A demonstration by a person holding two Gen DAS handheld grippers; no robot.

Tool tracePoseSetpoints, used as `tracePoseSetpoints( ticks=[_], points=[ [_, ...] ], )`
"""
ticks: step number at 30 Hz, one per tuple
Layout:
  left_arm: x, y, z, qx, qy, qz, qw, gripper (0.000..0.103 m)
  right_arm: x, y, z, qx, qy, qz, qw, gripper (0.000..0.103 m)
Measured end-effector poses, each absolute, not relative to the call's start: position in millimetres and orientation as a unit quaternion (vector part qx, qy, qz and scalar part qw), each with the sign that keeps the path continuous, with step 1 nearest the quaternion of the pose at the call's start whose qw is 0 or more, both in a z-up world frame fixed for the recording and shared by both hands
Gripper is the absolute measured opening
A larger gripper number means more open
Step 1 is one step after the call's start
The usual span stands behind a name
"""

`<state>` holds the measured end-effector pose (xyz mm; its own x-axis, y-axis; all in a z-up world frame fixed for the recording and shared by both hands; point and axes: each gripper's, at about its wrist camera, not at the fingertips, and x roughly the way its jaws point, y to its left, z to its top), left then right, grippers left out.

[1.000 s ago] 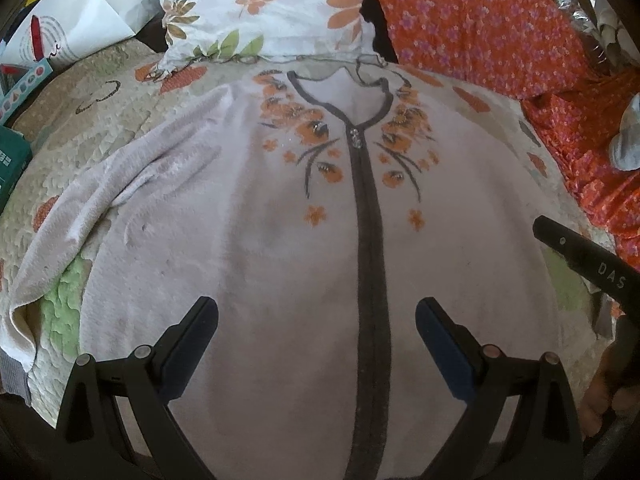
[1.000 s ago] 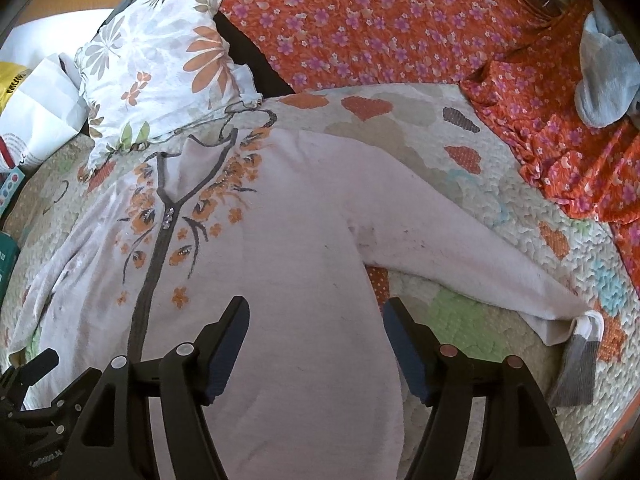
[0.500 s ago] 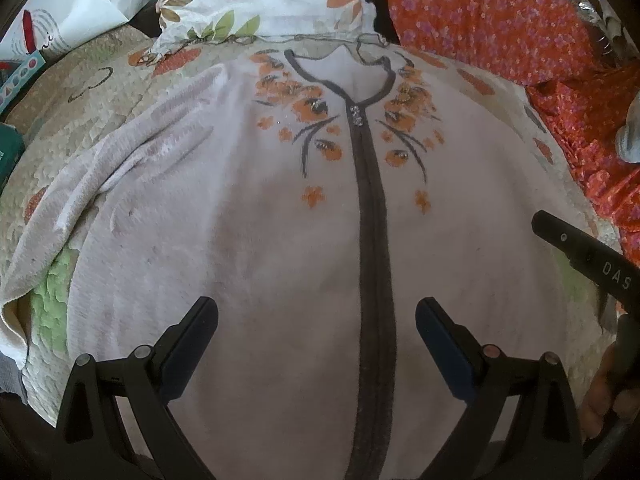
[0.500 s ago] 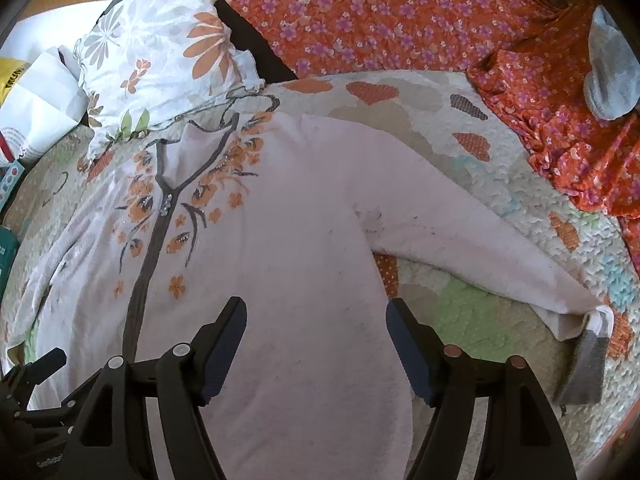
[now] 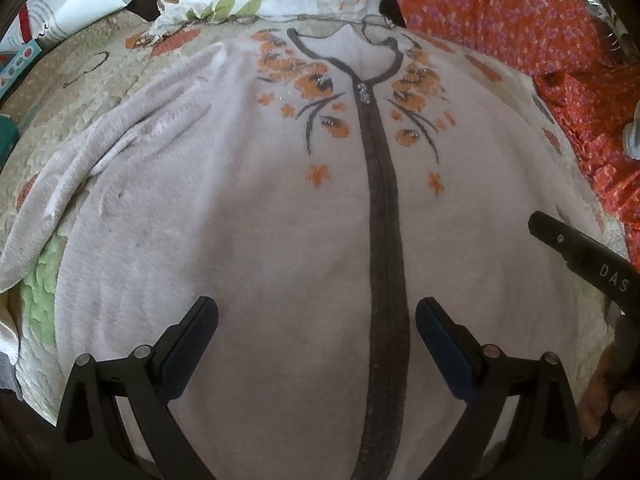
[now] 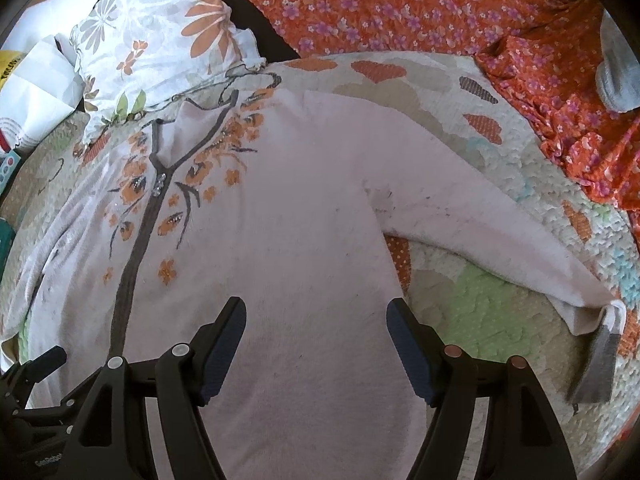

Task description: Fold small clothes

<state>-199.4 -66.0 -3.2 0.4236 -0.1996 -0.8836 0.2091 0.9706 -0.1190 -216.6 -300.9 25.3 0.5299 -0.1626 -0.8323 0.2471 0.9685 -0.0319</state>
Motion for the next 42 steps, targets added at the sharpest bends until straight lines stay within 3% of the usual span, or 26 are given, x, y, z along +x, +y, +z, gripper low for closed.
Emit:
tracePoseSetpoints(
  ticks=[11, 31, 42],
  points=[
    [-199.2, -70.8, -15.7, 0.032, 0.533, -0.118, 0.837, 0.102, -211.9, -303.4, 4.3, 0.042, 0.493, -0.114, 0.862, 0.080],
    [-203.9, -73.2, -19.3, 0.050, 0.521, -0.124, 0.843, 0.103, -203.4, -293.8, -12.8, 0.002, 0.485, -0.116, 0.867, 0.103],
    [-211.0, -72.7, -19.8, 0.052, 0.489, -0.129, 0.861, 0.103, -198.4, -293.9, -18.6, 0.007, 0.488, -0.126, 0.864, 0.103]
  ],
)
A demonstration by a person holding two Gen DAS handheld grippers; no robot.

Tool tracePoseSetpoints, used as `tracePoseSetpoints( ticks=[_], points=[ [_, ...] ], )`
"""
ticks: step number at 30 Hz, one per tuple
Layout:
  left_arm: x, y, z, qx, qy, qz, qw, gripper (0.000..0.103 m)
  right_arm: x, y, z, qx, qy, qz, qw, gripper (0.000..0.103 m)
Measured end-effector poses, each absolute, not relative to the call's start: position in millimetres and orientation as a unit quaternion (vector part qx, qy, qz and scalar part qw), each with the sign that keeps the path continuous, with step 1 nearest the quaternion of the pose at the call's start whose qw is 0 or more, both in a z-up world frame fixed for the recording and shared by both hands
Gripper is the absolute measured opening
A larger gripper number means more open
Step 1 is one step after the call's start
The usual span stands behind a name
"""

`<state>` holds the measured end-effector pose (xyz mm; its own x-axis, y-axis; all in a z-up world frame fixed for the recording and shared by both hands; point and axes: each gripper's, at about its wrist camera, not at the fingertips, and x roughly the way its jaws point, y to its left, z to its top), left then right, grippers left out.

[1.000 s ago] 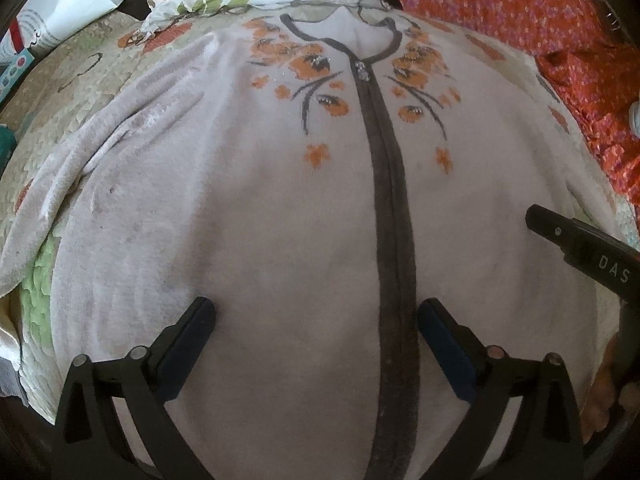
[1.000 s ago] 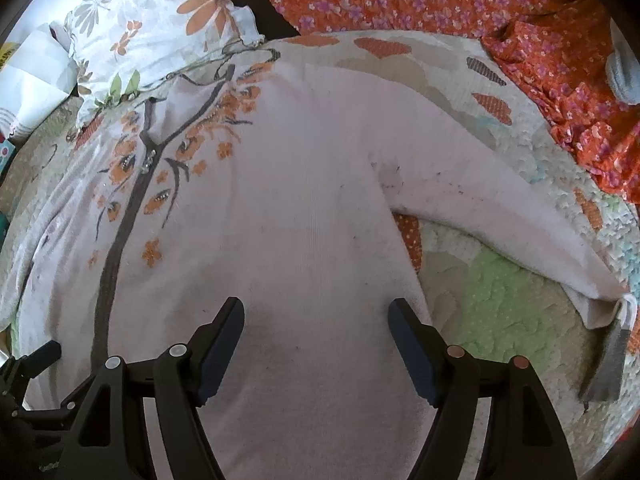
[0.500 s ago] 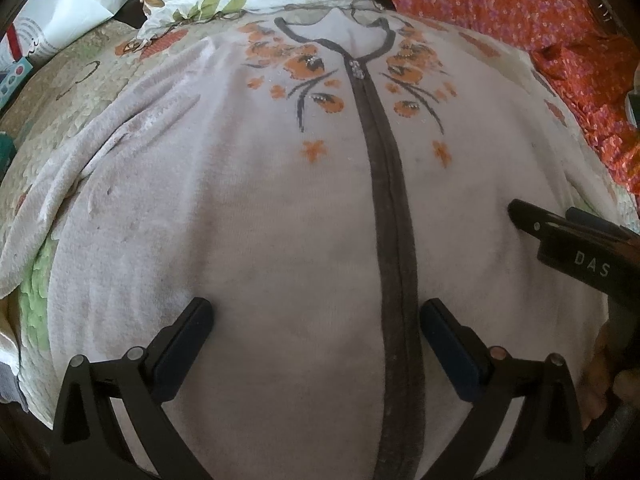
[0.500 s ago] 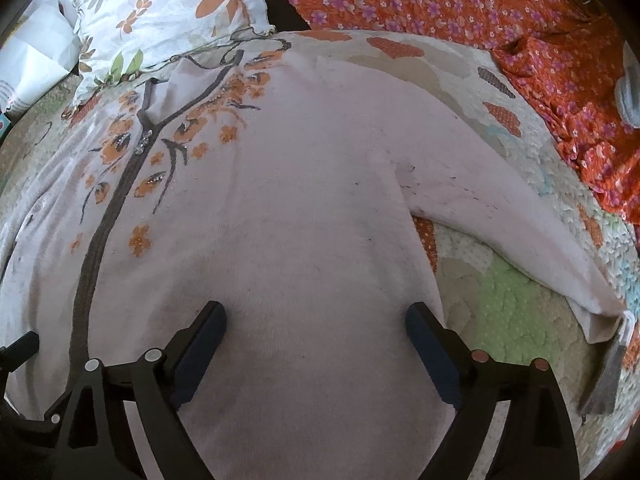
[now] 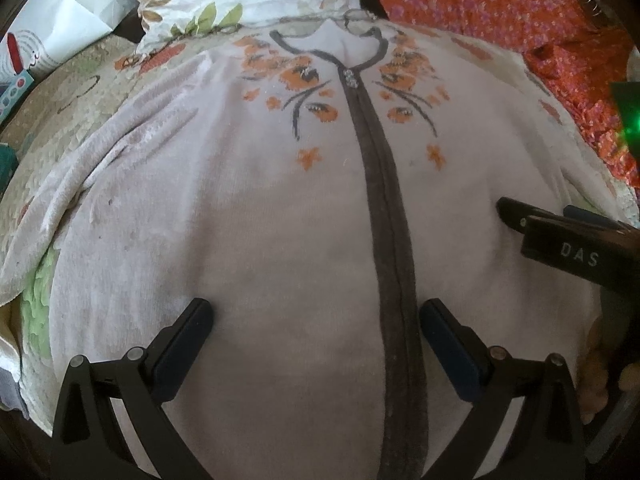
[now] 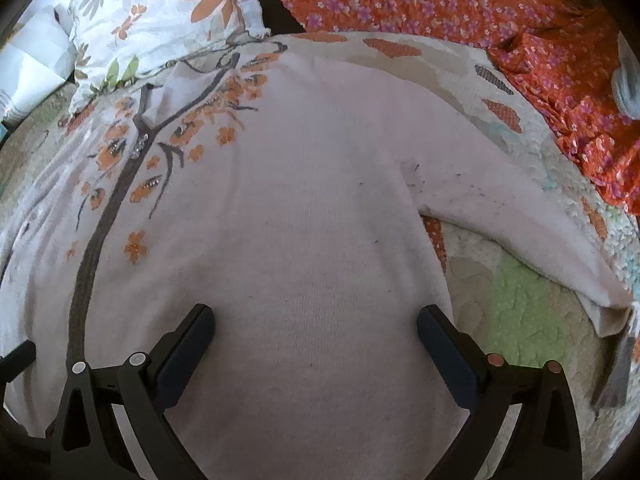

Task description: Fold small clothes

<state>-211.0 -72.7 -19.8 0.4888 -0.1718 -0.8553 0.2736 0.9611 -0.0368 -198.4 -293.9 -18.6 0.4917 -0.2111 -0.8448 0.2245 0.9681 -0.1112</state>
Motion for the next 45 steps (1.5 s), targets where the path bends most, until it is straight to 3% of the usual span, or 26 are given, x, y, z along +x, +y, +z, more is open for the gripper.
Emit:
tracePoseSetpoints(
  ticks=[3, 6, 9, 16, 21, 38, 45],
  points=[
    [-221.5, -67.9, -13.8, 0.043, 0.488, -0.115, 0.864, 0.101, -198.2, -292.6, -18.1, -0.003, 0.489, -0.125, 0.863, 0.103],
    [-243.0, -62.0, 1.5, 0.034, 0.490, -0.102, 0.865, 0.092, -199.4, -294.2, -12.8, -0.002, 0.487, -0.125, 0.864, 0.102],
    [-272.5, -56.0, 31.9, 0.039, 0.469, -0.090, 0.878, 0.092, -205.3, -296.7, 0.7, 0.013, 0.471, -0.121, 0.874, 0.090],
    [-312.7, -51.9, 98.3, 0.032, 0.401, -0.049, 0.914, 0.092, -222.7, -312.3, 19.0, 0.081, 0.453, -0.082, 0.884, 0.087],
    [-325.5, -55.1, 109.8, -0.020, 0.425, -0.035, 0.904, 0.092, -226.9, -320.3, 33.6, 0.117, 0.438, -0.056, 0.890, 0.087],
    [-356.4, -35.6, 149.9, -0.054, 0.388, -0.022, 0.920, 0.092, -243.4, -365.7, 24.5, 0.169, 0.416, -0.034, 0.893, 0.086],
    [-344.4, -3.5, 139.1, -0.084, 0.399, -0.053, 0.911, 0.092, -302.4, -437.9, 100.1, 0.249, 0.359, -0.042, 0.899, 0.084]
  ],
)
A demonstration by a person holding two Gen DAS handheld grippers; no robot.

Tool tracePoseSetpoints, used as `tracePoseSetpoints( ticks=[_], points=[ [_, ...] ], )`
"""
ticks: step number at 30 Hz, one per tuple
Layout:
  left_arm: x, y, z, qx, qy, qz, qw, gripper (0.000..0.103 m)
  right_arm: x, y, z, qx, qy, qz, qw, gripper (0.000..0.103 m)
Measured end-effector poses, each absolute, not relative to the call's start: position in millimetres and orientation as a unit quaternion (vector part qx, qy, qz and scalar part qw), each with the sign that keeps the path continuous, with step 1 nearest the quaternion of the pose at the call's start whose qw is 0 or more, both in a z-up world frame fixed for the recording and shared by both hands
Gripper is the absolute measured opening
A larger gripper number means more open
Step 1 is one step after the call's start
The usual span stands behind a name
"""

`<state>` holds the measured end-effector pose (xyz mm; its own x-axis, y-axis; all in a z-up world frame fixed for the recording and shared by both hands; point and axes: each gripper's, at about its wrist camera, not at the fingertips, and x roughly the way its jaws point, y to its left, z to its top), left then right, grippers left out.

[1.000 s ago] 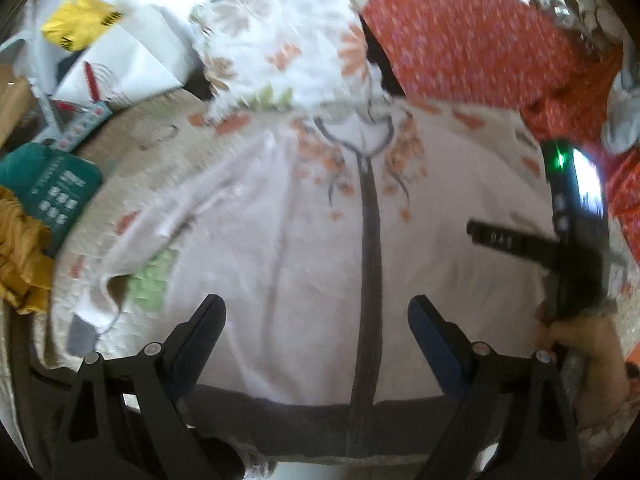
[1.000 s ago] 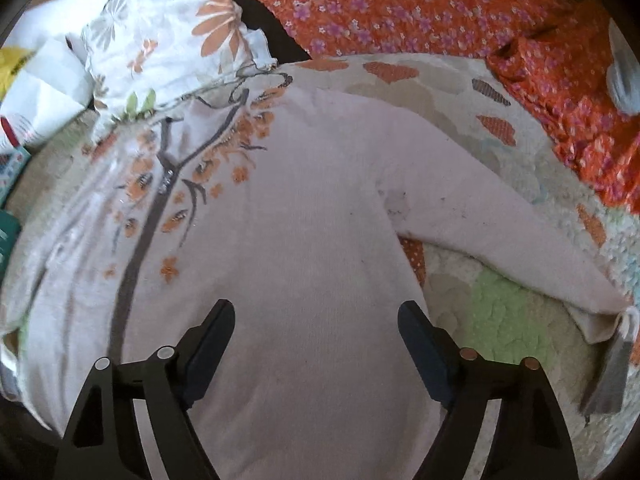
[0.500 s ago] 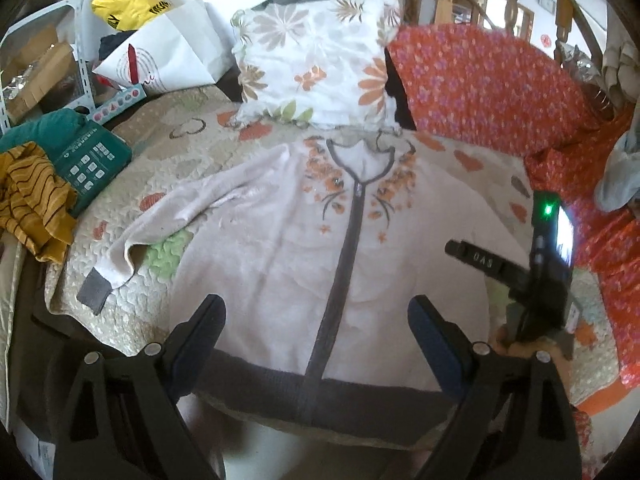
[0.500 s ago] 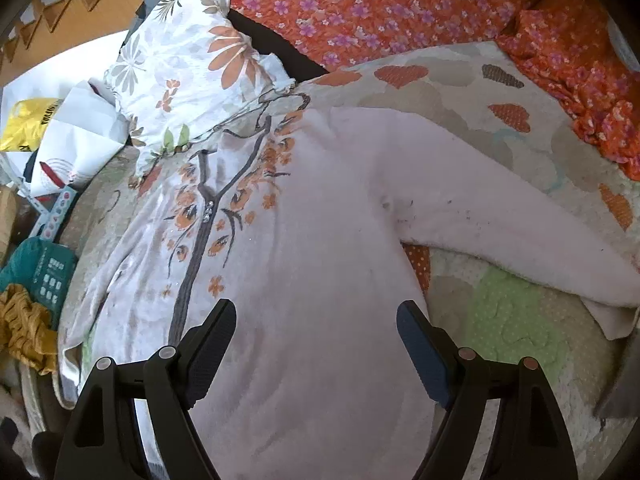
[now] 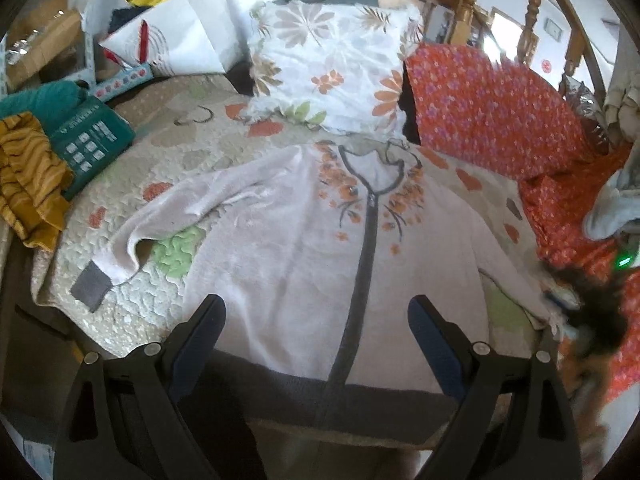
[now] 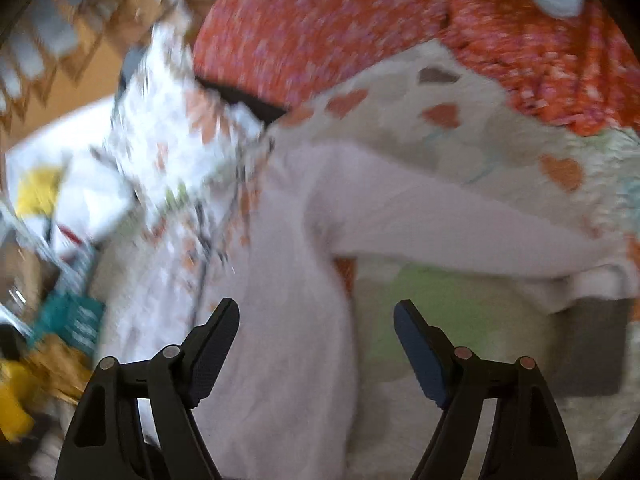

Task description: Fold small clothes

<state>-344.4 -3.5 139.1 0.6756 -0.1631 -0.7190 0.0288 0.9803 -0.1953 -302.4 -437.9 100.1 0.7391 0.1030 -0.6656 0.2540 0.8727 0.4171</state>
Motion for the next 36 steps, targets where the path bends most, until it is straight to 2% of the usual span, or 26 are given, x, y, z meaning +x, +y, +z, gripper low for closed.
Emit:
tracePoseSetpoints(
  ticks=[3, 7, 10, 17, 24, 26, 27, 28, 30, 33, 36],
  points=[
    [-344.6, 8.6, 133.7, -0.092, 0.404, -0.072, 0.907, 0.092, -328.6, -489.7, 148.0, 0.270, 0.346, -0.090, 0.894, 0.084],
    [-347.0, 27.4, 120.2, -0.101, 0.407, -0.087, 0.903, 0.092, -370.3, -538.1, 167.4, 0.325, 0.354, -0.132, 0.867, 0.084],
    [-339.6, 37.3, 100.9, -0.119, 0.426, -0.101, 0.891, 0.092, -385.9, -562.2, 147.4, 0.395, 0.350, -0.129, 0.840, 0.084],
    [-336.7, 48.2, 82.5, -0.130, 0.438, -0.091, 0.885, 0.092, -362.9, -589.6, 57.3, 0.502, 0.375, -0.134, 0.767, 0.073],
    [-326.1, 49.3, 74.5, -0.146, 0.450, -0.067, 0.878, 0.092, -344.2, -627.3, 28.1, 0.517, 0.353, -0.200, 0.754, 0.070],
    [-323.6, 43.3, 75.3, -0.141, 0.448, -0.067, 0.880, 0.092, -340.2, -632.7, 25.5, 0.513, 0.348, -0.217, 0.754, 0.061],
    [-322.3, 40.2, 75.0, -0.138, 0.448, -0.068, 0.880, 0.092, -336.0, -632.4, 26.1, 0.499, 0.355, -0.230, 0.756, 0.048],
    [-321.0, 35.9, 74.4, -0.135, 0.451, -0.070, 0.880, 0.092, -329.8, -630.9, 28.3, 0.478, 0.368, -0.246, 0.759, 0.027],
    [-318.9, 29.9, 73.2, -0.129, 0.454, -0.073, 0.878, 0.092, -313.2, -628.8, 35.5, 0.419, 0.409, -0.265, 0.766, 0.010],
    [-315.9, 22.7, 73.4, -0.120, 0.457, -0.075, 0.878, 0.092, -296.0, -625.3, 73.8, 0.372, 0.408, -0.248, 0.796, 0.006],
    [-313.9, 18.0, 76.2, -0.119, 0.454, -0.072, 0.880, 0.092, -294.5, -611.5, 146.3, 0.330, 0.347, -0.203, 0.854, 0.006]
  ],
)
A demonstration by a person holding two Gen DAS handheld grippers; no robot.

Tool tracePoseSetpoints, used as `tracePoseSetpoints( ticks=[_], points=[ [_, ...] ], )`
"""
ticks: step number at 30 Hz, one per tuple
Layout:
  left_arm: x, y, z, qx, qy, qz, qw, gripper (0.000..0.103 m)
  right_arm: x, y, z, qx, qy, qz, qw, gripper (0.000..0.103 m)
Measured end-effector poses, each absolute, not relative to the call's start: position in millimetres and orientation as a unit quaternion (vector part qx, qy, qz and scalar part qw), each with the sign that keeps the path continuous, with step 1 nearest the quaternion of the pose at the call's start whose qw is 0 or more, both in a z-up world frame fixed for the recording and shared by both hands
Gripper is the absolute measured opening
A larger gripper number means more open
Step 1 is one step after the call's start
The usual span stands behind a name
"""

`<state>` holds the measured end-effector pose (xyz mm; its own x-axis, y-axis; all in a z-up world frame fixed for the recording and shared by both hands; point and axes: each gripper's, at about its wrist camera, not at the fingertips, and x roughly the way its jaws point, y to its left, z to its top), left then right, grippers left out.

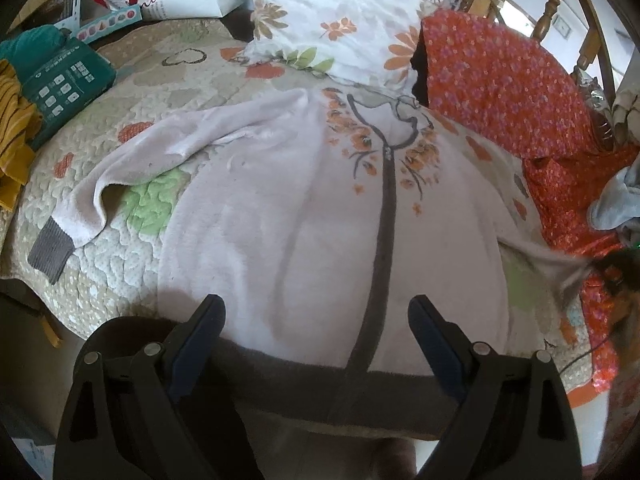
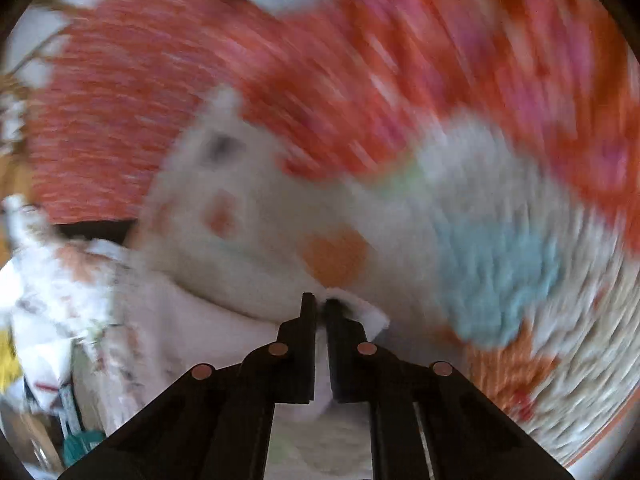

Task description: Fold small clothes

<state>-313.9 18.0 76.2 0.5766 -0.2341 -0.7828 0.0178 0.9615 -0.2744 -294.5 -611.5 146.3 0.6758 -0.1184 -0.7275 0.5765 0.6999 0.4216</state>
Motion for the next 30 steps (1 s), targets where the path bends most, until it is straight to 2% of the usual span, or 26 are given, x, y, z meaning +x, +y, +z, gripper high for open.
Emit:
tracePoseSetpoints(
  ticks=[2, 5, 12, 15, 18, 20, 22, 24, 27, 30],
  points=[
    [-312.4, 14.8, 75.8, -0.117, 0.455, -0.072, 0.880, 0.092, -304.3, -601.2, 182.1, 0.312, 0.310, -0.175, 0.881, 0.006],
    [-311.1, 8.5, 71.1, -0.116, 0.462, -0.076, 0.876, 0.092, -319.6, -597.2, 187.2, 0.311, 0.301, -0.167, 0.886, 0.006],
    [-314.0, -1.7, 62.1, -0.104, 0.483, -0.086, 0.865, 0.092, -375.4, -653.0, 68.7, 0.407, 0.358, -0.240, 0.805, 0.006],
    [-314.9, -0.5, 61.4, -0.102, 0.484, -0.081, 0.866, 0.092, -403.9, -680.0, 49.2, 0.431, 0.351, -0.273, 0.785, 0.008],
    [-312.0, -0.5, 57.9, -0.104, 0.490, -0.076, 0.862, 0.092, -413.7, -680.6, 62.1, 0.403, 0.349, -0.275, 0.800, 0.009],
    [-310.3, -3.0, 55.6, -0.102, 0.493, -0.076, 0.861, 0.092, -398.5, -663.9, 75.9, 0.327, 0.374, -0.269, 0.825, 0.017],
    [-309.3, -7.4, 53.8, -0.098, 0.496, -0.078, 0.859, 0.092, -379.1, -634.3, 84.7, 0.244, 0.400, -0.239, 0.851, 0.045],
    [-309.5, -13.7, 52.8, -0.093, 0.498, -0.081, 0.858, 0.092, -357.7, -601.2, 86.5, 0.163, 0.424, -0.193, 0.870, 0.053],
    [-312.6, -20.5, 54.3, -0.082, 0.499, -0.083, 0.859, 0.092, -334.5, -558.8, 72.6, 0.060, 0.459, -0.146, 0.874, 0.060],
    [-313.6, -21.4, 56.0, -0.080, 0.498, -0.077, 0.860, 0.092, -311.0, -529.3, 41.0, -0.074, 0.491, -0.155, 0.854, 0.061]
  ],
)
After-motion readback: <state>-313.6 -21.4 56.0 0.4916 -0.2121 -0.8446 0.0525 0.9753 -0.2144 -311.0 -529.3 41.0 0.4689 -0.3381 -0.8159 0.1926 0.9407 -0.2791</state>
